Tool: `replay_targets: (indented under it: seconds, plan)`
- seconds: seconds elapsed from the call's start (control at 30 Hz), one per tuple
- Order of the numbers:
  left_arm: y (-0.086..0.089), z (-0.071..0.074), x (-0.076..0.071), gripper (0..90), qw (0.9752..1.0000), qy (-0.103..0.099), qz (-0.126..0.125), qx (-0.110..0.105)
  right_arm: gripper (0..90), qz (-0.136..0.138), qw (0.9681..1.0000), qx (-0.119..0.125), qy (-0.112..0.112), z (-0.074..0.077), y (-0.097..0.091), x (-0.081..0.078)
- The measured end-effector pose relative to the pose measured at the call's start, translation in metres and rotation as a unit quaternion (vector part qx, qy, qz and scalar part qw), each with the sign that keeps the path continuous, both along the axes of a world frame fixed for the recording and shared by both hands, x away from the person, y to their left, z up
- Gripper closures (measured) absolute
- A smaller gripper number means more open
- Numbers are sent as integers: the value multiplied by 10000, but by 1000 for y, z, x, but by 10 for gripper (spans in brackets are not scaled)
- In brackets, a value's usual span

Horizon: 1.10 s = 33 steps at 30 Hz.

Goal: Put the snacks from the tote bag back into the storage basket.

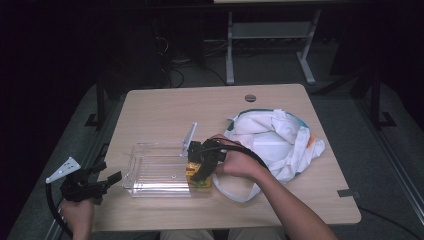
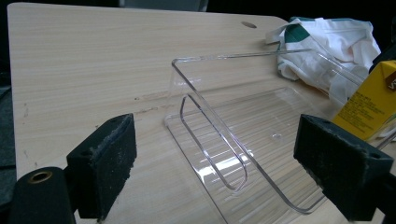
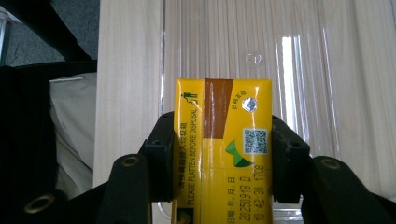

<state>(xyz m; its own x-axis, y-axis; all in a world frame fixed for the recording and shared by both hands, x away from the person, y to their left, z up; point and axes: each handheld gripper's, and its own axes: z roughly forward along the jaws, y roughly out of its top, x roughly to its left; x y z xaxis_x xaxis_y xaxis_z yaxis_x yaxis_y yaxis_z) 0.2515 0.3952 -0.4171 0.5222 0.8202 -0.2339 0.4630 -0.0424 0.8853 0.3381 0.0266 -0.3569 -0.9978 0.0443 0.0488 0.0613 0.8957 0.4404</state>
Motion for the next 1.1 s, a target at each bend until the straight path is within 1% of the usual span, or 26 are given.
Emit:
replay_targets:
  seconds: [0.17, 0.2, 0.33, 0.43, 0.47, 0.57, 0.8, 1.1]
  plan:
    - [1, 0, 0, 128, 10000, 20, 22, -47, 513, 28, 10000, -36, 23, -2, 1, 0]
    - [2, 0, 0, 127, 10000, -4, 12, -30, 513, 35, 10000, -13, 37, -4, 1, 0]
    - [1, -1, 0, 128, 10000, 24, 18, -63, 512, 48, 10000, -19, 18, -6, 2, 0]
    - [1, 0, 0, 128, 10000, 15, 20, -68, 512, 35, 10000, -14, 47, -6, 1, 0]
    - [1, -1, 0, 128, 10000, 17, 18, -73, 511, 71, 10000, -4, 18, -6, 2, 0]
    - [1, -1, 0, 128, 10000, 19, 19, -74, 511, 76, 10000, 5, 28, -6, 1, 0]
    - [1, -1, 0, 128, 10000, 27, 13, -68, 508, 53, 9999, 17, 96, -6, -1, -1]
    - [1, -1, 0, 128, 10000, 35, 24, -74, 505, 69, 9999, 33, 105, -6, -1, -1]
